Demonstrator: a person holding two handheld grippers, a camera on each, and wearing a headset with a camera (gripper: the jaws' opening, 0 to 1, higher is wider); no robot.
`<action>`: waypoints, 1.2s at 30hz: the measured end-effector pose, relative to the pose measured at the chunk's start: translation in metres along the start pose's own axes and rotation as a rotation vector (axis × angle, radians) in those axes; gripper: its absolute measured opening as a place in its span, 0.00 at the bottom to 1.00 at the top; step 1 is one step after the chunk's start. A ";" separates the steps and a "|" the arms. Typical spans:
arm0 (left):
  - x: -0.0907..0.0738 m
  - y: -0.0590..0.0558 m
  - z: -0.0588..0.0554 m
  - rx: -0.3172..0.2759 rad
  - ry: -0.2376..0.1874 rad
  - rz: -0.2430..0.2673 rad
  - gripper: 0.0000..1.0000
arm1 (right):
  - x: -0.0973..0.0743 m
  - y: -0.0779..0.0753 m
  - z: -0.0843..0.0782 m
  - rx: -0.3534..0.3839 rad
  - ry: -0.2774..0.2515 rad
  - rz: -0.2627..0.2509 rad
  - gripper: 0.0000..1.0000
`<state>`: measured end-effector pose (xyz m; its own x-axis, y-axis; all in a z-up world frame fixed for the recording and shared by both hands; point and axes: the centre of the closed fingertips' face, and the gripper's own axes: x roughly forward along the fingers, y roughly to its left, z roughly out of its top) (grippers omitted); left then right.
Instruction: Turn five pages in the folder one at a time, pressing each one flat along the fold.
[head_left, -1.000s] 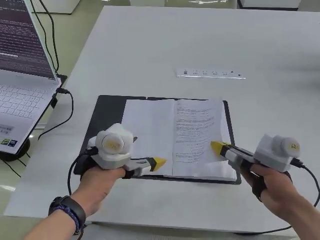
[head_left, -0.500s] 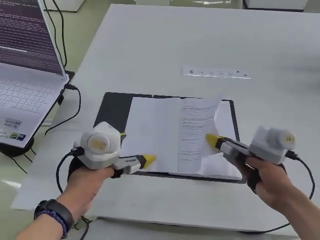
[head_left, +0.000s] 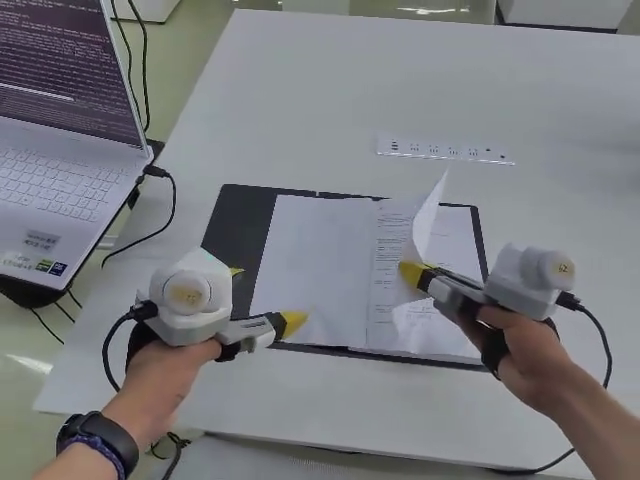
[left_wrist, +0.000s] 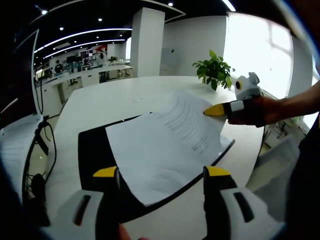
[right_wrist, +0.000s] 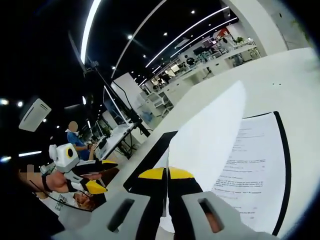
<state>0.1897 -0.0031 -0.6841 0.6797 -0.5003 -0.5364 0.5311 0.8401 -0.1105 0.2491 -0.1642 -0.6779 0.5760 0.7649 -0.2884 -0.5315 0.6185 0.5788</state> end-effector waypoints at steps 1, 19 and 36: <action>-0.001 0.001 0.000 0.001 0.000 0.001 0.67 | 0.002 0.001 0.000 0.001 0.003 0.003 0.00; -0.028 0.029 -0.009 -0.023 -0.014 0.052 0.69 | 0.043 0.037 -0.008 0.004 0.051 0.079 0.00; -0.034 0.035 -0.019 -0.070 -0.010 0.073 0.69 | 0.086 0.064 -0.044 0.043 0.142 0.151 0.00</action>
<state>0.1751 0.0472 -0.6852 0.7206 -0.4393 -0.5364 0.4439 0.8866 -0.1298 0.2377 -0.0512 -0.6992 0.3972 0.8677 -0.2989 -0.5763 0.4893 0.6545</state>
